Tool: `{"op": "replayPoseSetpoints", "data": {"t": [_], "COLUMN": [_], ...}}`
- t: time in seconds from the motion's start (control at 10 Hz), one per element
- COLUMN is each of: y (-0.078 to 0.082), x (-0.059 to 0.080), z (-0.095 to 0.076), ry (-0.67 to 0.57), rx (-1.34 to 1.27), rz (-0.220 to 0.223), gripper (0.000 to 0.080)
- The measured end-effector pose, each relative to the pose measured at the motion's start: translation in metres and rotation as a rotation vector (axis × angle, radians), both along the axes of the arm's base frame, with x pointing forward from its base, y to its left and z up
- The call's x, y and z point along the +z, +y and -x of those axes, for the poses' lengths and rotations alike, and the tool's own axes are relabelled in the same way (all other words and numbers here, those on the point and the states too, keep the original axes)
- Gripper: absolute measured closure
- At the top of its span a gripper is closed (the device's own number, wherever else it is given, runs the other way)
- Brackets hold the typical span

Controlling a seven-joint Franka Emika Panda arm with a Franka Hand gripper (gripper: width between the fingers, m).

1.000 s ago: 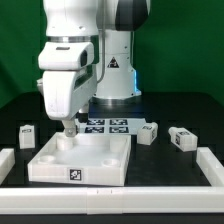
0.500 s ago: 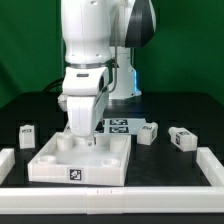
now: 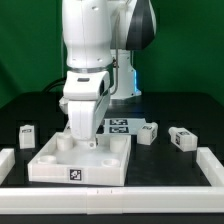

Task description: Assemble one leg

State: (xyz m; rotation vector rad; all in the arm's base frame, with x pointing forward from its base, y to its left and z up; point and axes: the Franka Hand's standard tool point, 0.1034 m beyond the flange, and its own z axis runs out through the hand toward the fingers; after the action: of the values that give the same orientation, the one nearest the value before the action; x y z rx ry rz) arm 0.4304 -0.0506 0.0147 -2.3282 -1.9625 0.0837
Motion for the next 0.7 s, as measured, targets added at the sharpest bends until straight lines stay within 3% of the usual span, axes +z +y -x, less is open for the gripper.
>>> {"op": "replayPoseSetpoints", "data": {"t": [0.1, 0.3, 0.7], "y": [-0.0001, -0.0003, -0.0007], "x": [0.0000, -0.0001, 0.0007], "z": [0.0000, 0.0001, -0.0014], "ry": [0.000, 0.000, -0.006], "rx": [0.000, -0.001, -0.001], "rz": [0.000, 0.000, 0.001], "gripper": [0.0370, 0.0707, 0.0737]}}
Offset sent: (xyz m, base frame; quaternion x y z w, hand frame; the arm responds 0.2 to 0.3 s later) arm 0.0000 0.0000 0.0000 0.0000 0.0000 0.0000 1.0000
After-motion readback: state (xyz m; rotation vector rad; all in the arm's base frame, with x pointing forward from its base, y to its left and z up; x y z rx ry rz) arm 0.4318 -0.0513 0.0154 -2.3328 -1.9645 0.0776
